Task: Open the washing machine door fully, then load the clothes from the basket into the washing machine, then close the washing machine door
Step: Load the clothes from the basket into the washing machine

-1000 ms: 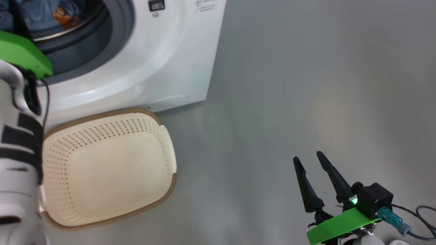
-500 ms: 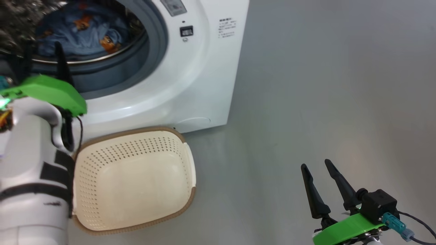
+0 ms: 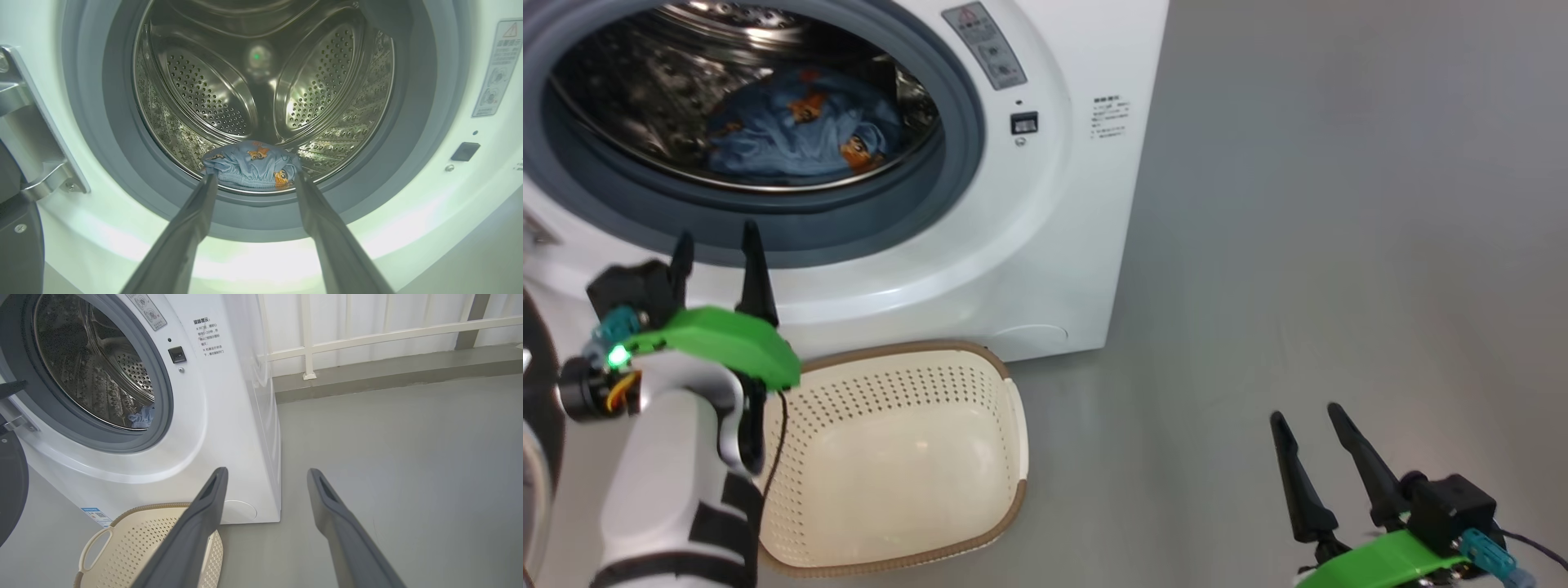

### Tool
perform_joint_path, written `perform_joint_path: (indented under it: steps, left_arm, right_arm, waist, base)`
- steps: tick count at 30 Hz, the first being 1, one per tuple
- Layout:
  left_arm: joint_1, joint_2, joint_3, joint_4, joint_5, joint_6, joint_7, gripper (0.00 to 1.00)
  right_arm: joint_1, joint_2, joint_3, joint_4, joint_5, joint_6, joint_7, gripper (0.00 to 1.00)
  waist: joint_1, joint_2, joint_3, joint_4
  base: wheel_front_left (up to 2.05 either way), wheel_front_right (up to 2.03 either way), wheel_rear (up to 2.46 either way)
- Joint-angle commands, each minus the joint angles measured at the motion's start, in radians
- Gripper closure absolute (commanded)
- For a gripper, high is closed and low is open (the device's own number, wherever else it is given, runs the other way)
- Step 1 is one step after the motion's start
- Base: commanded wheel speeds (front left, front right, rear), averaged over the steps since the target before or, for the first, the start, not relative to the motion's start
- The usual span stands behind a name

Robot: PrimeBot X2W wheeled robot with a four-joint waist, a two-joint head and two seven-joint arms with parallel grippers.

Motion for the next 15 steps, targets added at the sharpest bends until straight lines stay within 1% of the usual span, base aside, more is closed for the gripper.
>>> perform_joint_path:
  steps: [1, 7, 15]
  left_arm:
    - [0.013, 0.03, 0.019, -0.034, -0.009, -0.004, -0.006, 0.0]
    - [0.126, 0.018, 0.007, -0.116, -0.025, -0.018, -0.006, 0.0]
    - [0.263, 0.013, -0.008, -0.227, -0.045, -0.025, -0.006, 0.0]
  right_arm:
    - [0.004, -0.006, 0.016, -0.021, -0.009, 0.001, -0.005, 0.0]
    - [0.021, -0.006, 0.006, -0.021, -0.015, 0.001, -0.005, 0.0]
    - [0.033, -0.006, 0.008, -0.021, -0.012, 0.001, -0.005, 0.0]
  waist:
    - [0.0, -0.0001, -0.022, 0.02]
    - [0.0, -0.0001, -0.056, 0.038]
    - [0.0, -0.0001, -0.091, 0.058]
  base:
    - [0.0, 0.0, 0.0]
    - [0.0, 0.0, 0.0]
    - [0.0, 0.0, 0.0]
